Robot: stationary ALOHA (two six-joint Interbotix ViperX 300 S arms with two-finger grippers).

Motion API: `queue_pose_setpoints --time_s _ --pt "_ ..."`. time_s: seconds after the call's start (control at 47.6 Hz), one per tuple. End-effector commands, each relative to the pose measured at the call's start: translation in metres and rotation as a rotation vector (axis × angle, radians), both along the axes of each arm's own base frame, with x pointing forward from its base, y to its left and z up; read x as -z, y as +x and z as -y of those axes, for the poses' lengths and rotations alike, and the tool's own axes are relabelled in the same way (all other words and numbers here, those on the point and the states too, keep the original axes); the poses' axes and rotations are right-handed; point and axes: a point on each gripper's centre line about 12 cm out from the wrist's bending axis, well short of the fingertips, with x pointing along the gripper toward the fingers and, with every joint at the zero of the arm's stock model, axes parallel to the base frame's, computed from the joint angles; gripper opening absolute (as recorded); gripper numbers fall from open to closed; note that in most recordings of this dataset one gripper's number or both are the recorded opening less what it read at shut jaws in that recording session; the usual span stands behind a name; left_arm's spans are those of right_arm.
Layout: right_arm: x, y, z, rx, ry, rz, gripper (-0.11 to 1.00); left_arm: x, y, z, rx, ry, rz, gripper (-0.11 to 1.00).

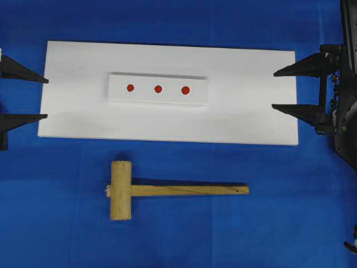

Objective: Hit the mark with a hammer.

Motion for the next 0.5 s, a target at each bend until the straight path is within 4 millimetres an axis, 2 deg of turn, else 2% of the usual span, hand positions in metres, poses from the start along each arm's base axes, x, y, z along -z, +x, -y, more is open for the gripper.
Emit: queue_pose_setpoints --time_s 0.0,0.483 --pt "-0.003 0.0019 0.001 0.004 -0.002 0.004 0.67 -0.0034 0.0017 -0.0004 -0.003 -0.002 0.009 0.84" --pt "-0.0021 0.0019 0.0007 0.002 -0.003 0.001 0.67 -0.0009 0.001 -0.0003 -0.003 -0.003 0.003 0.84"
